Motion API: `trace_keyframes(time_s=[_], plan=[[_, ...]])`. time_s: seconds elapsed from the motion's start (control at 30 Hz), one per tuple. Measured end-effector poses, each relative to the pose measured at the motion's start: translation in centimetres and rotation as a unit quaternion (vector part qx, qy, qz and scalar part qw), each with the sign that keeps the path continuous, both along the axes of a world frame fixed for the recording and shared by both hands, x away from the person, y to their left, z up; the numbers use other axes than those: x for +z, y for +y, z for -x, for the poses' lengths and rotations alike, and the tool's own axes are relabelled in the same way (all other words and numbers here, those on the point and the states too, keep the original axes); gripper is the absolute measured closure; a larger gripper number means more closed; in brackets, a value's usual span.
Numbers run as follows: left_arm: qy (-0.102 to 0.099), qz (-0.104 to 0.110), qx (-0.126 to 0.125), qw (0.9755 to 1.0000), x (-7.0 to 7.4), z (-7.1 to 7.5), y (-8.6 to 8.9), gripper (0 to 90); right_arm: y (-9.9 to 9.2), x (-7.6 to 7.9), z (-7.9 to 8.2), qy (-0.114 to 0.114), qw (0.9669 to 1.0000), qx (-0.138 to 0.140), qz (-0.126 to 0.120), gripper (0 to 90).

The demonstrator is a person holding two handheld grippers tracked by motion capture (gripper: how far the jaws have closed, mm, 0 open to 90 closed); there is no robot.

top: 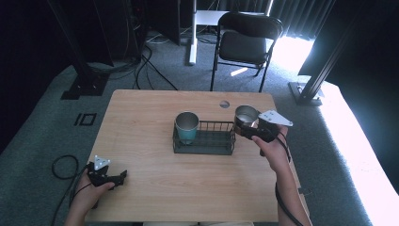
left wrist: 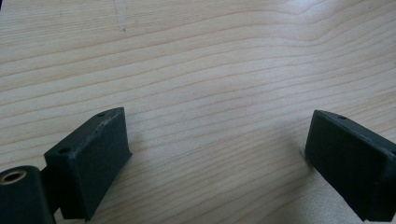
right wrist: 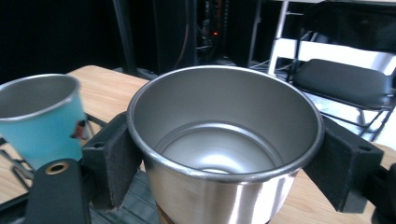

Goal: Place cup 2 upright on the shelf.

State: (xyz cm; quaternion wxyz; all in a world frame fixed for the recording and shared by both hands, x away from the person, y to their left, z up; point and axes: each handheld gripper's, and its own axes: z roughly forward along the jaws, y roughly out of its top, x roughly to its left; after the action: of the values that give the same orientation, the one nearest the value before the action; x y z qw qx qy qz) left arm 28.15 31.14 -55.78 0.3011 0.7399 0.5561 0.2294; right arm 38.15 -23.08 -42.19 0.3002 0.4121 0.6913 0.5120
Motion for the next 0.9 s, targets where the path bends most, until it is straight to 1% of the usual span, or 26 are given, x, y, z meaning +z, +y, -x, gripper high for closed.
trace_keyframes(time_s=[0.03, 0.13, 0.2, 0.37, 0.47, 0.73, 0.9], plan=[[0.0, 0.0, 0.0, 1.0, 0.0, 0.0, 0.0, 7.0, 0.2, 0.0, -0.1, 0.001, 1.0, 0.004, -0.004, 18.1], [0.0, -0.001, 0.0, 1.0, 0.0, 0.0, 0.0, 7.0, 1.3, -0.1, -0.2, 0.002, 0.9998, 0.017, -0.003, 18.1], [0.0, 0.0, 0.0, 1.0, 0.0, 0.0, 0.0, 7.0, 2.0, -0.2, -0.3, 0.003, 0.9997, 0.025, -0.007, 18.1], [0.0, 0.0, 0.0, 1.0, 0.0, 0.0, 0.0, 7.0, 3.5, -0.5, -0.6, 0.006, 0.9991, 0.042, -0.004, 18.1], [0.0, 0.0, 0.0, 1.0, 0.0, 0.0, 0.0, 7.0, 4.5, -0.9, -0.7, 0.01, 0.9987, 0.05, -0.003, 18.2], [0.0, 0.0, 0.0, 1.0, 0.0, 0.0, 0.0, 7.0, 5.9, -2.5, -1.3, 0.024, 0.9981, 0.056, 0.006, 18.1], [0.0, 0.0, 0.0, 1.0, 0.0, 0.0, 0.0, 7.0, 6.4, -3.4, -1.5, 0.031, 0.9982, 0.05, 0.011, 18.1]])
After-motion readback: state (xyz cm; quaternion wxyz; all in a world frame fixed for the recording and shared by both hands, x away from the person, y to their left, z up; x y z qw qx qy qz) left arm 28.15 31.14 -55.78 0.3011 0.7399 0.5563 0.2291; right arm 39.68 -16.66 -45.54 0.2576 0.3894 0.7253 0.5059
